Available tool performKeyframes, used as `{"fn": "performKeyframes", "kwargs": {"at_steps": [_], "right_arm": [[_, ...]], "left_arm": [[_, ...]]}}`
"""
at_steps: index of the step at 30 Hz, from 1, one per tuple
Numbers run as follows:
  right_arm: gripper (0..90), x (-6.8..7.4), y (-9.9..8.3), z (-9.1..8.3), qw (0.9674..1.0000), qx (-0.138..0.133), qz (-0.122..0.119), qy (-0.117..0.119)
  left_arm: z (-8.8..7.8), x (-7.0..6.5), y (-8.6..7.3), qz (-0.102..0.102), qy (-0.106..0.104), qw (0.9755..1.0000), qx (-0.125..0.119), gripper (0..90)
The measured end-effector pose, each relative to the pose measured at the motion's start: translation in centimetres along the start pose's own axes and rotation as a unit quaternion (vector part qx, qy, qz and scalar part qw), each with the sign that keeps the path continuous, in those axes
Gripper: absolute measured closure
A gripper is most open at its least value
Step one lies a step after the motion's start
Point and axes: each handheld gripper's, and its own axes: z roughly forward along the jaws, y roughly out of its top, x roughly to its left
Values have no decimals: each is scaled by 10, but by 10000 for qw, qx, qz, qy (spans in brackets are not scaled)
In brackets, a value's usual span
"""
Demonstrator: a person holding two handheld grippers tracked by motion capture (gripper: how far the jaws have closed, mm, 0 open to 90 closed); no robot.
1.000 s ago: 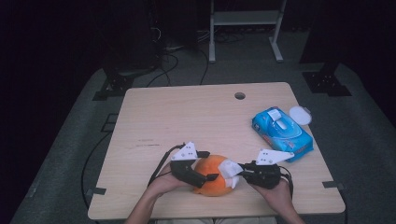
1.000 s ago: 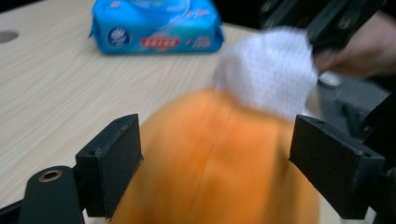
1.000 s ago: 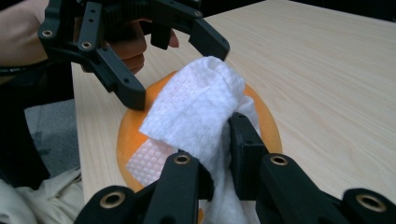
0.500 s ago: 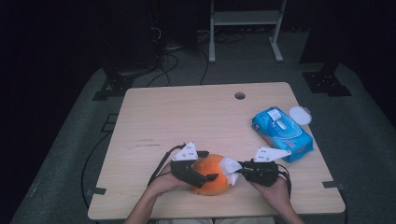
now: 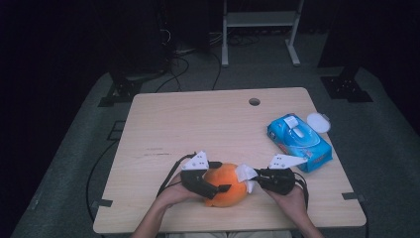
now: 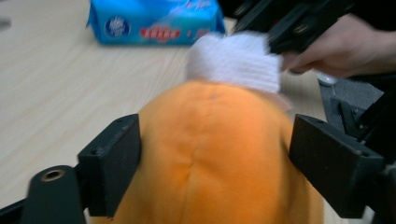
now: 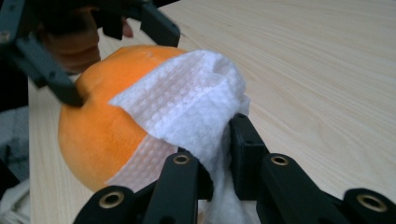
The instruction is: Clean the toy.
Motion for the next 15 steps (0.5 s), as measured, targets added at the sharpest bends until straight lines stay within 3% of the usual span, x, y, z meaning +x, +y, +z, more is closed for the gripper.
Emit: {"fn": "performKeyframes", "kwargs": {"at_steps": [4, 10, 15], "right_arm": [[804, -5, -2, 0, 9994, -139, 278, 154], [805, 14, 7, -4, 9991, -304, 41, 288], [805, 9, 3, -2, 9994, -225, 103, 254]], "left_arm": [[-4, 4, -3, -85, 101, 9996, 253, 259], [-13, 14, -10, -260, 58, 9993, 261, 283], [-14, 15, -12, -306, 15, 9993, 217, 283]]}}
